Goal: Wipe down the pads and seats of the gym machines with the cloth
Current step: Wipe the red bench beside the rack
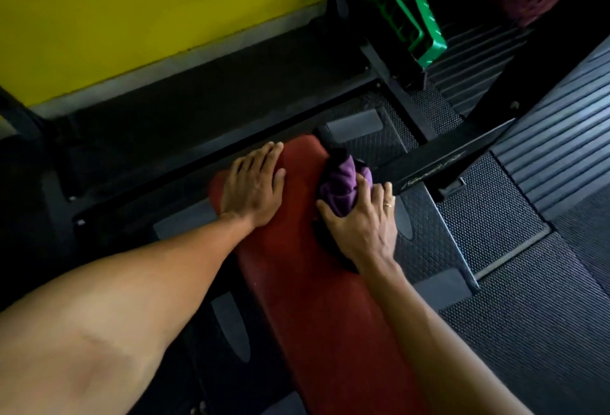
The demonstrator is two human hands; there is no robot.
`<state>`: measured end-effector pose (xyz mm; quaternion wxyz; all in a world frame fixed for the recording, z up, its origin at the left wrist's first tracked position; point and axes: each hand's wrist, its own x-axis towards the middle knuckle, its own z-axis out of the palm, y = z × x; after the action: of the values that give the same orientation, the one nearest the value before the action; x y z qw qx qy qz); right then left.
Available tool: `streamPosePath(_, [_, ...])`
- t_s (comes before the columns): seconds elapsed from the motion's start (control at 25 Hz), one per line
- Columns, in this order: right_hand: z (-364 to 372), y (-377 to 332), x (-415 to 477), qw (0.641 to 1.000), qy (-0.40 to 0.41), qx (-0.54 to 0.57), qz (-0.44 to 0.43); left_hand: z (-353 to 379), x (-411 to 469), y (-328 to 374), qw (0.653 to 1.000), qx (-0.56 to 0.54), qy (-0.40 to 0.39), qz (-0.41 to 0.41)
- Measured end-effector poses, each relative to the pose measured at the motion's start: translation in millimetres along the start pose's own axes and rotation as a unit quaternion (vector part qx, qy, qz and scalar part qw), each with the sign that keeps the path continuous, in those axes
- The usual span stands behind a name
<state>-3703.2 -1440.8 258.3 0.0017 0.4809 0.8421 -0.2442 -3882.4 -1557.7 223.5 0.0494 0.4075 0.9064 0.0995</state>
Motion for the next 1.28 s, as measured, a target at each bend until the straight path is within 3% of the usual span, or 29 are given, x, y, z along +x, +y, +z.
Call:
streamPosePath(0.12, [6, -27, 20, 0.999, -0.014, 0.032, 0.035, 3, 0, -1, 1.000, 0.002, 0.001, 0.003])
streamPosePath(0.32, [7, -64, 70, 0.998, -0.065, -0.002, -0.014, 1, -2, 2, 1.000, 0.020, -0.008, -0.005])
streamPosePath(0.44, [-4, -27, 34, 0.999, -0.030, 0.018, 0.000, -2, -3, 2, 1.000, 0.008, -0.011, -0.004])
streamPosePath(0.6, [-10, 17, -26, 0.995, 0.012, 0.032, 0.092, -3, -2, 2, 1.000, -0.013, -0.015, 0.007])
streamPosePath(0.72, [4, -17, -5, 0.989, 0.057, 0.035, 0.132, -1, -2, 1, 1.000, -0.008, -0.011, 0.010])
streamPosePath(0.84, [22, -70, 32, 0.991, 0.070, 0.016, 0.109, 3, -4, -2, 1.000, 0.010, -0.001, 0.014])
streamPosePath(1.0, [20, -54, 13, 0.991, 0.106, 0.034, 0.073, 2, -3, -1, 1.000, -0.004, 0.001, 0.013])
streamPosePath(1.16, [26, -11, -42, 0.969, 0.162, 0.074, 0.172, 1, -4, 0, 1.000, -0.017, 0.002, 0.024])
streamPosePath(1.28, [33, -42, -27, 0.957, 0.163, 0.073, 0.228, 2, -5, -1, 0.999, -0.007, -0.010, 0.035])
